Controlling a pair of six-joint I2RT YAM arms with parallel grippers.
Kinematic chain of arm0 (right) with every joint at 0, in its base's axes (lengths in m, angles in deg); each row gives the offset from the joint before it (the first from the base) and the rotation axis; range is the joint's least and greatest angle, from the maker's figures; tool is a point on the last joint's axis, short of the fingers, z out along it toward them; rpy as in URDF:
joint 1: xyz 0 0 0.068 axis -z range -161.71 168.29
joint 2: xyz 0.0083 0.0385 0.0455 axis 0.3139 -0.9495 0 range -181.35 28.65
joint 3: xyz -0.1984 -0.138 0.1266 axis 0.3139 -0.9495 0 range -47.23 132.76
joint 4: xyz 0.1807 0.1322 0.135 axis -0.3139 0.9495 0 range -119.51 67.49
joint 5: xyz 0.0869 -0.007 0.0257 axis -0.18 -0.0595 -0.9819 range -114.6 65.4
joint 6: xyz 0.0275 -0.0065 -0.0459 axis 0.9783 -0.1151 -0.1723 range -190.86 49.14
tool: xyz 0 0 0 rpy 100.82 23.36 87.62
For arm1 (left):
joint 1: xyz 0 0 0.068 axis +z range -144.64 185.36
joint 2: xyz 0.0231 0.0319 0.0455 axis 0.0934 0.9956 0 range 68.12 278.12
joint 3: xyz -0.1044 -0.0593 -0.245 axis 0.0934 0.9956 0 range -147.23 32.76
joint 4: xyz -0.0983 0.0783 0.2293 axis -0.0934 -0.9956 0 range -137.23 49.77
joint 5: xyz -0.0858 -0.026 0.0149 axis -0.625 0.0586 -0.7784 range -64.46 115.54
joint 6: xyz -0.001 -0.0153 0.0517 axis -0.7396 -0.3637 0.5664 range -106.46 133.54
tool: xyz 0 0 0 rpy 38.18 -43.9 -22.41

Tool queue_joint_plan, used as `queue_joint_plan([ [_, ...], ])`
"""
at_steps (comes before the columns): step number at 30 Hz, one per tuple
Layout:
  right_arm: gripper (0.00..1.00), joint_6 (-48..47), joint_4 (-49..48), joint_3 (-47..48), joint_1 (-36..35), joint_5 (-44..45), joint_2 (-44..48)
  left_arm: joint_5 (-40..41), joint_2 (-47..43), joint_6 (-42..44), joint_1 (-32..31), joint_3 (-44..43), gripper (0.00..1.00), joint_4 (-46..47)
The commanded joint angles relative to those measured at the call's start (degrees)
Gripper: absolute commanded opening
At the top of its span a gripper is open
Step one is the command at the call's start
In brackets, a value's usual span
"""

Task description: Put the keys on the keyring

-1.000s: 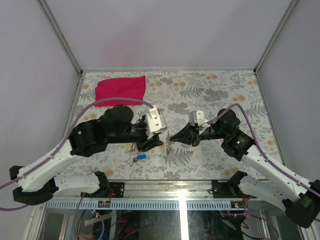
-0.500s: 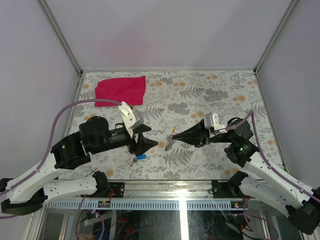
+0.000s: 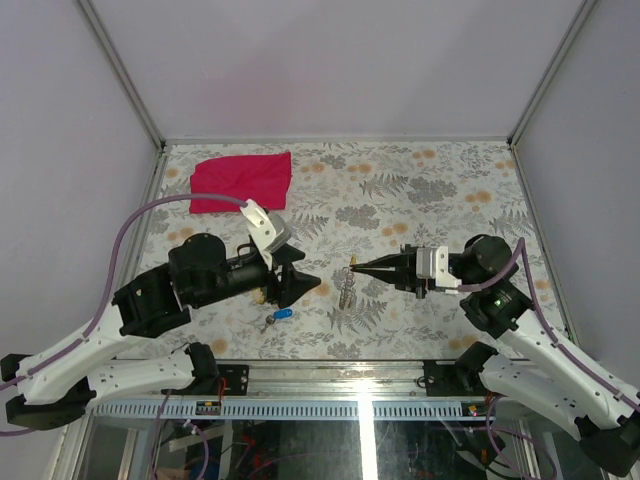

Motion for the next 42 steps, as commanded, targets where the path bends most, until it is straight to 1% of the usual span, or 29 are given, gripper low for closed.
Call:
queue_joint_plan([
  [1, 0.0, -8.5, 10.1, 6.4, -0.4, 4.8, -0.1, 3.5, -1.5, -2.4, -0.3, 1.9, 0.59, 6.0],
  [6, 0.0, -4.8, 10.4, 6.7, -0.4, 8.0, 0.8, 4.2, -1.5, -3.0, -0.3, 2.0, 0.59, 7.1],
  [11, 0.0, 3.1, 7.4, 6.2, -0.4, 9.2, 0.6, 2.8, -1.5, -2.7, -0.3, 2.1, 0.57, 10.8],
  [19, 0.0, 19.7, -9.4, 1.1, -0.3, 9.9, 2.0, -5.6, -0.3, -1.3, -0.2, 3.0, 0.52, 20.0],
  [27, 0.0, 31.1, -22.8, -1.6, -0.3, 11.1, 1.7, -11.2, 2.2, -1.5, -0.3, 2.6, 0.39, 25.5],
  [33, 0.0, 36.1, -29.8, -2.6, -0.4, 11.3, 0.3, -12.5, 3.5, -1.6, -0.2, 2.2, 0.36, 27.8],
  [42, 0.0, 38.2, -32.0, -2.4, -0.4, 10.4, -0.8, -14.8, 5.2, -1.2, -0.3, 0.6, 0.32, 29.4],
])
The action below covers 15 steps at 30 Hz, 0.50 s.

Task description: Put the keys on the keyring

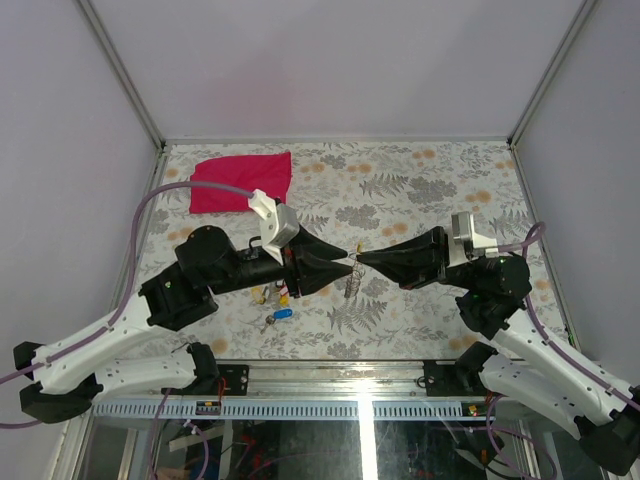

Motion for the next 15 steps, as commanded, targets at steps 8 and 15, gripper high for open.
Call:
queue_joint_plan([
  [8, 0.0, 3.7, -7.0, 1.2, -0.4, -0.9, -0.6, -2.5, 1.3, 0.9, -0.2, -2.4, 0.3, 6.1],
  [15, 0.0, 3.8, -7.3, 1.2, -0.3, -1.0, -0.3, -2.6, 0.4, 1.7, -0.3, -2.8, 0.27, 5.4],
])
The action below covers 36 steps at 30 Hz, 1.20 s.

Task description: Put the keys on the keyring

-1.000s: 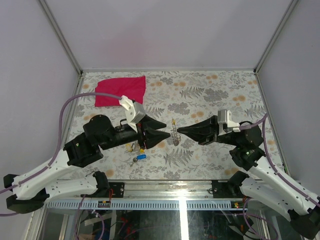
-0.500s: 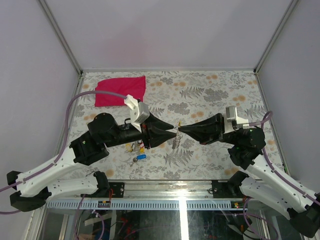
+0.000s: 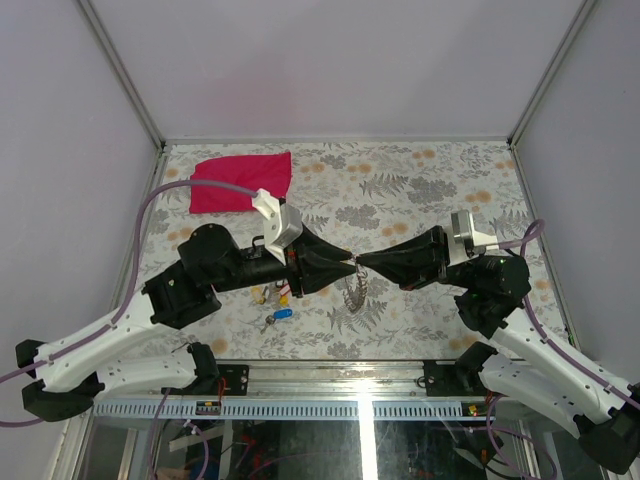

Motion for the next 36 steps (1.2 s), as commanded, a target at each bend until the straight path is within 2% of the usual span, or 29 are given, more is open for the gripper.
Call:
queue_joint_plan([
  [1, 0.0, 0.8, -5.2, 1.3, -0.3, -0.2, 0.5, -0.8, -1.4, 1.6, -0.3, -2.2, 0.27, 4.0],
  [18, 0.0, 2.4, -7.1, 1.0, -0.4, -0.9, 0.2, -2.1, -1.0, 1.7, -0.2, -2.1, 0.25, 5.4],
  [31, 0.0, 3.0, -6.8, 1.0, -0.4, -1.4, 0.2, -4.0, 0.7, 1.3, -0.3, -3.1, 0.13, 6.3],
  [36, 0.0, 3.1, -6.8, 1.1, -0.4, -1.6, 0.2, -4.6, 1.2, 1.2, -0.3, -3.6, 0.01, 5.8],
])
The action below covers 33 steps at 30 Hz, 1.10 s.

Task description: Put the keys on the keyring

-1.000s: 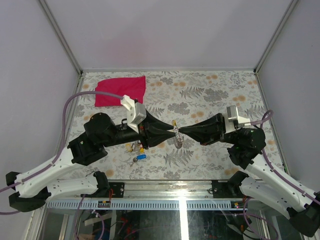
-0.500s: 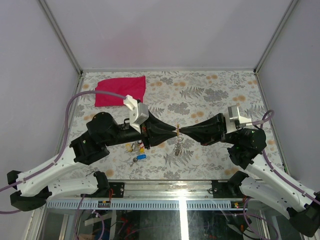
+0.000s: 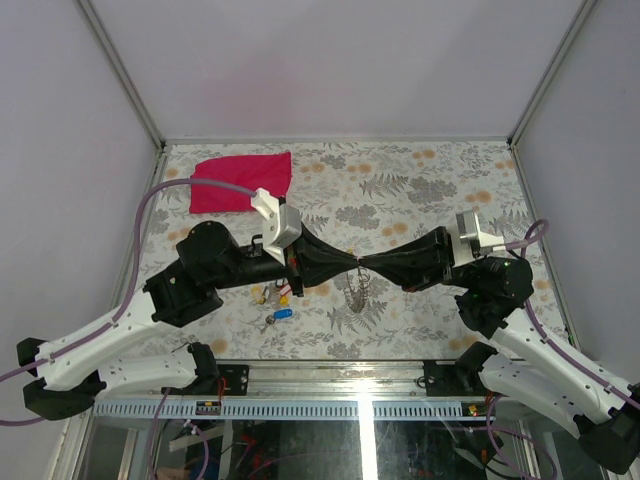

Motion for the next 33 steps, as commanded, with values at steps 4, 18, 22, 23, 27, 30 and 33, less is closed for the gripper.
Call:
queue_joint_plan([
  [4, 0.04, -1.8, -0.3, 1.6, -0.3, -0.4, 1.3, -1.0, 0.4, 1.3, -0.3, -3.6, 0.0, 0.3],
  [18, 0.29, -21.2, 30.7, 2.7, -0.3, 5.9, 9.9, 5.1, 7.8, 10.3, -0.3, -19.4, 0.0, -35.4],
  [22, 0.3, -22.3, 31.8, 0.3, -0.4, 4.9, 10.7, 6.7, 12.3, 11.7, -0.3, -24.1, 0.0, -44.0],
  [23, 0.3, -22.4, 31.6, -0.3, -0.3, 4.5, 11.0, 7.0, 13.4, 12.3, -0.3, -25.3, 0.0, -46.4],
  [27, 0.31, -23.6, 32.9, -1.6, -0.4, 4.9, 11.3, 9.3, 18.3, 14.1, -0.3, -30.1, 0.0, -54.5],
  [30, 0.31, -24.7, 34.0, -2.9, -0.4, 5.6, 11.8, 12.4, 21.2, 14.4, -0.4, -33.2, 0.0, -59.6],
  [33, 0.31, -25.3, 34.3, -4.6, -0.4, 5.6, 12.4, 16.4, 23.8, 14.0, -0.5, -35.2, 0.0, -63.9],
])
